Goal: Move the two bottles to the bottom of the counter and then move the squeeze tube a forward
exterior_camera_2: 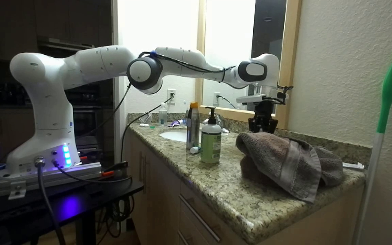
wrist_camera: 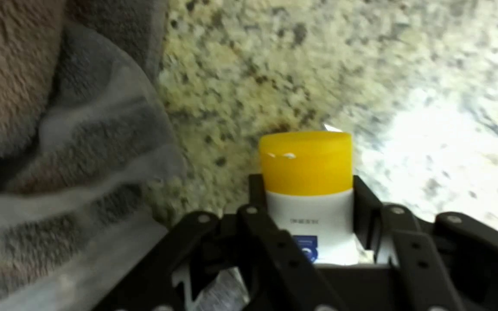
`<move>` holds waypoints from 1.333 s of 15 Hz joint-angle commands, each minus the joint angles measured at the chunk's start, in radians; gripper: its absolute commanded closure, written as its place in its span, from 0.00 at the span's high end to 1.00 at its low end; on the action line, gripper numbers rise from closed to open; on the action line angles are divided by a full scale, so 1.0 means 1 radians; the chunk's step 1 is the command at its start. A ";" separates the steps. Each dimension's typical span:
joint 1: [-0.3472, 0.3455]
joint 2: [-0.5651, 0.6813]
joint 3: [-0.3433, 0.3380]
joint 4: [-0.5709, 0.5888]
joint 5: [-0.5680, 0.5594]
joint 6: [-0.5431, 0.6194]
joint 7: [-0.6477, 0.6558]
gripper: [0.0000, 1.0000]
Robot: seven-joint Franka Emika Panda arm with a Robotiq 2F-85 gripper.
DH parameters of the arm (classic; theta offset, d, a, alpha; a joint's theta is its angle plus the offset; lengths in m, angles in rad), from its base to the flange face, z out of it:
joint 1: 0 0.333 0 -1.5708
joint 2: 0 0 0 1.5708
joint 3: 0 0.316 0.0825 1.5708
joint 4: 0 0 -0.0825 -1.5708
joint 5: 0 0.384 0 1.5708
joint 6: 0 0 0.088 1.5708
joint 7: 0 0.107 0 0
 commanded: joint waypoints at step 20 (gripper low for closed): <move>0.303 -0.353 -0.003 -0.026 -0.132 -0.074 -0.410 0.48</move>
